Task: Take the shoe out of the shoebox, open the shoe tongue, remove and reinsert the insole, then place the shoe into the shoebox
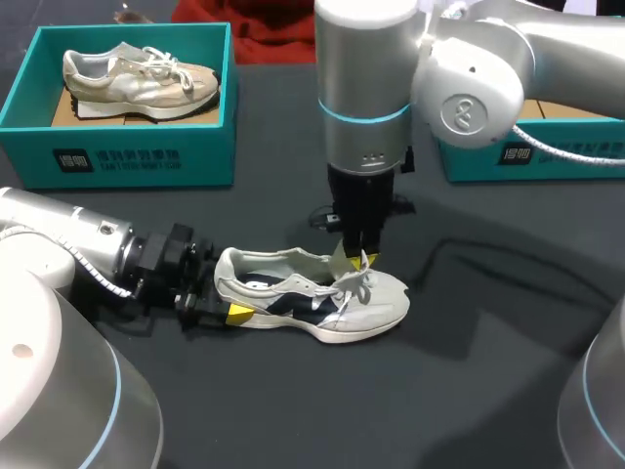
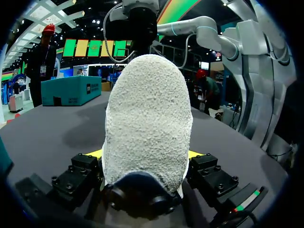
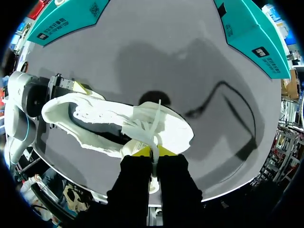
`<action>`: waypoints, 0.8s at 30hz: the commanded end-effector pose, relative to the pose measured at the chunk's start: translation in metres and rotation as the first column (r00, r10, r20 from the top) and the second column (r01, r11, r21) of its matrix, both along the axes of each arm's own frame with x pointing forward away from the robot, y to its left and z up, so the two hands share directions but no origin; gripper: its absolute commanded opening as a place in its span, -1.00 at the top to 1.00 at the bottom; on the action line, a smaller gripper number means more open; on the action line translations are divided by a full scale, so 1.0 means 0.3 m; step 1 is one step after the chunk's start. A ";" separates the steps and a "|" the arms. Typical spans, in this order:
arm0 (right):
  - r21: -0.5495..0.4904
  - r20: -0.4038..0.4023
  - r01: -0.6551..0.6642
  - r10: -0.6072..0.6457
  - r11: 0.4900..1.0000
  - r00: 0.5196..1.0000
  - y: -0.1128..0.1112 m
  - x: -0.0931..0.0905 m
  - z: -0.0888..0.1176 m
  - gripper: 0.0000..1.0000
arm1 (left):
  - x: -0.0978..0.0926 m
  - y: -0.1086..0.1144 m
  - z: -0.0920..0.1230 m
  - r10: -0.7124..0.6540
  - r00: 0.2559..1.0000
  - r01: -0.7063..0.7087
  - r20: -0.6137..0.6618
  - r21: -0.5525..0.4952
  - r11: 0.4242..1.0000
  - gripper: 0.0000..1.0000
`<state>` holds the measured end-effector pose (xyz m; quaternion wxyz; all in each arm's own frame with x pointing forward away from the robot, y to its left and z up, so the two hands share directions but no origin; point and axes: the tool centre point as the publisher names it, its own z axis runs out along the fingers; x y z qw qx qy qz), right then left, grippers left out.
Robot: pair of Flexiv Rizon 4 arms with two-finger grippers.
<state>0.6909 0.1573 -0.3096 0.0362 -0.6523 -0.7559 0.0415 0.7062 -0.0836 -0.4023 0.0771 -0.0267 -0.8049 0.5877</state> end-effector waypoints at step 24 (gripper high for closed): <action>0.150 -0.032 0.037 -0.033 0.988 0.999 -0.071 -0.022 -0.123 0.14 | -0.002 0.002 -0.010 0.000 1.000 0.000 -0.001 0.000 1.000 1.00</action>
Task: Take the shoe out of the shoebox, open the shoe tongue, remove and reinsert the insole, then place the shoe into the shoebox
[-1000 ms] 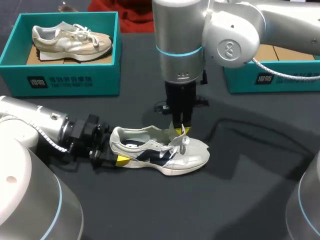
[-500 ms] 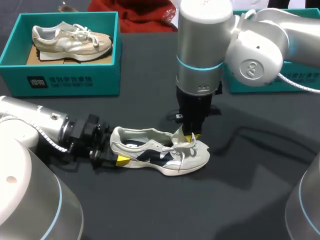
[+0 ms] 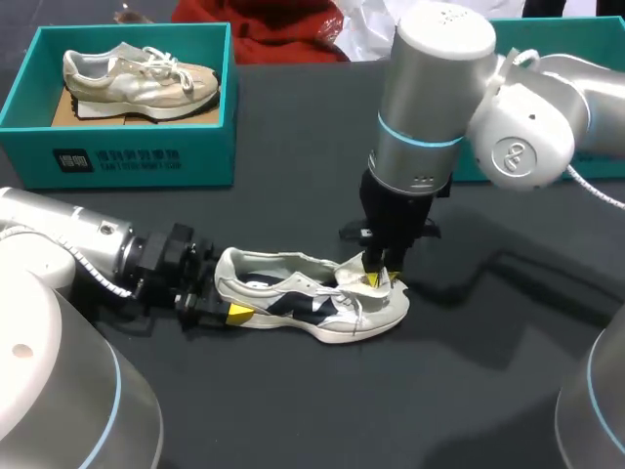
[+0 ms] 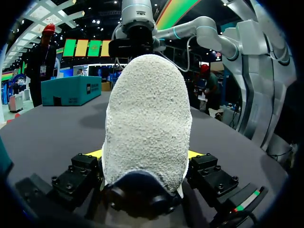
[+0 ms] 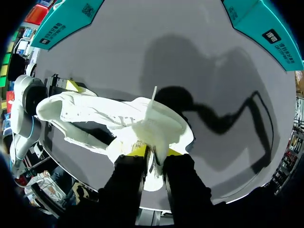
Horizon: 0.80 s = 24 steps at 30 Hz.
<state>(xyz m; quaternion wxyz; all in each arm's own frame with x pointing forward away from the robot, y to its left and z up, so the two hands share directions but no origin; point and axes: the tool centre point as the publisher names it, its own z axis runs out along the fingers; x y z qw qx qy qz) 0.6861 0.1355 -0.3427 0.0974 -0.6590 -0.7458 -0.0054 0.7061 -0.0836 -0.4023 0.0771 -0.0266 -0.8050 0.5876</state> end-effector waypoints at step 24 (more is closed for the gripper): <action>-0.232 0.021 0.048 -0.044 0.971 0.999 0.007 -0.025 0.145 -0.67 | -0.002 0.002 -0.010 0.000 1.000 0.000 -0.001 0.000 1.000 1.00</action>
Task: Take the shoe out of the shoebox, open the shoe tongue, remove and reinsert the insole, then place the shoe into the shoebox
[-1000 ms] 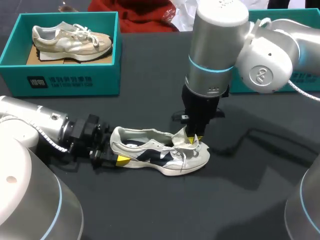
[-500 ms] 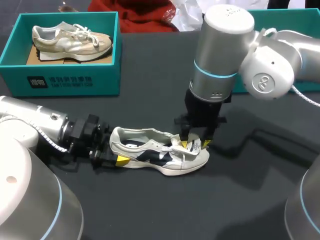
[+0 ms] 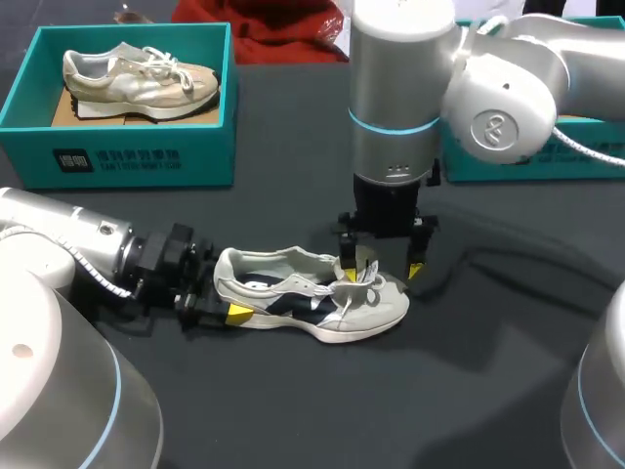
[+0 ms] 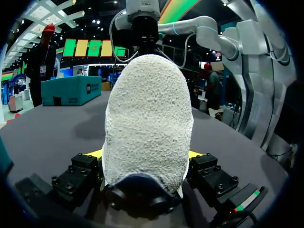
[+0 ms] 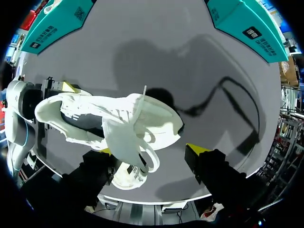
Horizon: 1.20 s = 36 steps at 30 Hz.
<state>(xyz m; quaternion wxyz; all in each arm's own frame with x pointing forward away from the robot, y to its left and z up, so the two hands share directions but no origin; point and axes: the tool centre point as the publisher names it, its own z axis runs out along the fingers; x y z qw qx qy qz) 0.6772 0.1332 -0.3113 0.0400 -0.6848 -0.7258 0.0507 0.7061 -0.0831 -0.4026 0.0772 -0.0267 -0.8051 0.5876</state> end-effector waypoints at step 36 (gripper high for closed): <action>-0.231 -0.007 -0.649 0.665 0.725 0.746 0.332 0.117 0.361 -0.43 | -0.002 0.000 -0.009 0.000 1.000 0.000 -0.001 0.000 1.000 1.00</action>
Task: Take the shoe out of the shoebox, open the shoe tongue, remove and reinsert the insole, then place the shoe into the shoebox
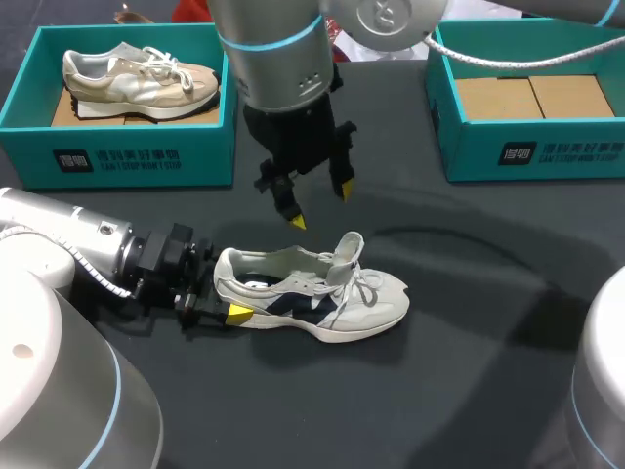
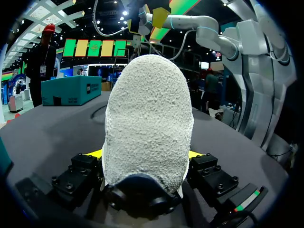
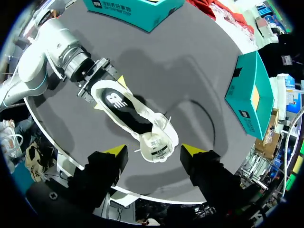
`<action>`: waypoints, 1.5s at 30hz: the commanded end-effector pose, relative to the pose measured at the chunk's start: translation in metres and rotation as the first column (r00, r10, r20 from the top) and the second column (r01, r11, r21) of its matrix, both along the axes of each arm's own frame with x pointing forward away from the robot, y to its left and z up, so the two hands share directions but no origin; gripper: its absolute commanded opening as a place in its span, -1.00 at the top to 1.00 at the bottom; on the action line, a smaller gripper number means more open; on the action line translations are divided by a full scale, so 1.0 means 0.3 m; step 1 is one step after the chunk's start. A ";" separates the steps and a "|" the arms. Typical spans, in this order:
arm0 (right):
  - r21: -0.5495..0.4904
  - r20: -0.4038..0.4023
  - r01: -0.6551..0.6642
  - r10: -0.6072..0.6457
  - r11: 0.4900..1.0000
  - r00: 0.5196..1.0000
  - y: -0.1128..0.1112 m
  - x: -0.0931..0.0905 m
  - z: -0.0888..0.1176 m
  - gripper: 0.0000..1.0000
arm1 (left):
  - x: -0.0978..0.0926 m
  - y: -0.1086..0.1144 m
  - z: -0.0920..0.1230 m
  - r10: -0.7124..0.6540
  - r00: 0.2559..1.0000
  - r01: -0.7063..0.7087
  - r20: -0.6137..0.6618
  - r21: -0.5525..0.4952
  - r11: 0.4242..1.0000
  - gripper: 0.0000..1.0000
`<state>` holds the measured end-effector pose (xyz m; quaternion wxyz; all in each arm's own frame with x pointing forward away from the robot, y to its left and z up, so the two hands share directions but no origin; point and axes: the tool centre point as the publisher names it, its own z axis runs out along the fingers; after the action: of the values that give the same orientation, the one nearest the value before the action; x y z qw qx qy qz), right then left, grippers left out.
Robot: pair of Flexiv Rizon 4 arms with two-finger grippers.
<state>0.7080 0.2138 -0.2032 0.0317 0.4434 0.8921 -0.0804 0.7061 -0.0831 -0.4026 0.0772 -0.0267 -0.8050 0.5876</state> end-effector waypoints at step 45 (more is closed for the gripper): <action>0.163 0.106 -0.717 0.711 0.678 0.696 0.303 0.027 -0.240 1.00 | -0.002 0.000 -0.009 0.000 1.000 0.000 -0.001 0.000 1.000 1.00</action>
<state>0.7142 0.2995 -0.2641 0.0364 0.0640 0.9968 0.0309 0.7061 -0.0831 -0.4026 0.0772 -0.0267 -0.8050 0.5876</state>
